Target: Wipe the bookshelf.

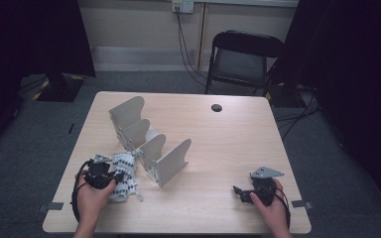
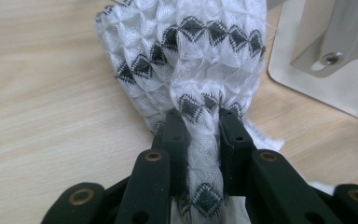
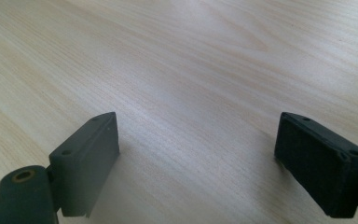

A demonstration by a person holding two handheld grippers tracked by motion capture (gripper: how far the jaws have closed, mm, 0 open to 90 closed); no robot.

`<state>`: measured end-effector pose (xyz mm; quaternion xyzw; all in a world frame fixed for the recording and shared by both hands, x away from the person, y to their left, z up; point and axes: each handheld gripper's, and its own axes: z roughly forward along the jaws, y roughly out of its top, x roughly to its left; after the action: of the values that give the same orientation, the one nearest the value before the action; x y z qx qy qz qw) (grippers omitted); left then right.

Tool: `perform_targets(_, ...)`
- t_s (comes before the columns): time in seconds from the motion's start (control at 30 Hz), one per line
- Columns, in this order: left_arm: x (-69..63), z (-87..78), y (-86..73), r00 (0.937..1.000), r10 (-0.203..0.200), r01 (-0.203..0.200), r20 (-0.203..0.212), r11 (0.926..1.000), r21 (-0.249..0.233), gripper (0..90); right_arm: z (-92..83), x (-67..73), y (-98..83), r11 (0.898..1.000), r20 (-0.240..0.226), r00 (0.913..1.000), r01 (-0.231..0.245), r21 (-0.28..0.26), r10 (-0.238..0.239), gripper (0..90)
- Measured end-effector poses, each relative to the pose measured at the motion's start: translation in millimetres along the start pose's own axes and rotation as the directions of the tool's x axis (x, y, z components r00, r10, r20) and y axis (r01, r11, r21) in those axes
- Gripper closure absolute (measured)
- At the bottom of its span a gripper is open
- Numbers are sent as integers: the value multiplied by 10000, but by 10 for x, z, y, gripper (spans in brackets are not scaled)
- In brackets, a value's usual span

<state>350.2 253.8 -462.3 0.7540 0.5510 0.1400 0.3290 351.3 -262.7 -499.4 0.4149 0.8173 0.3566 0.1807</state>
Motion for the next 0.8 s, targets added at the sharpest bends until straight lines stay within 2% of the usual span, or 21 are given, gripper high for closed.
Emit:
perform_targets(0.13,26,-270,113,9999,-25,16,-135,9976,-699,757,0,0,0,10000,0,10000,-1,1,1,129)
perform_targets(0.27,31,-529,271,9997,-47,6,-240,9859,-1671,756,0,0,0,10000,0,10000,-3,0,3,130)
perform_targets(0.37,25,-615,399,9995,-69,6,-308,9799,-1997,755,-1,-1,1,10000,-8,10000,0,7,0,130)
perform_targets(0.5,21,-583,536,9991,-78,-11,-424,9787,-2054,754,2,1,3,10000,-1,10000,-7,4,7,130)
perform_targets(0.57,26,-505,580,9990,-90,5,-436,9813,-1924,754,2,1,3,10000,0,10000,-6,3,6,129)
perform_targets(0.8,36,-261,542,9989,-282,221,-379,9881,-1524,755,2,1,2,10000,1,10000,-6,2,6,130)
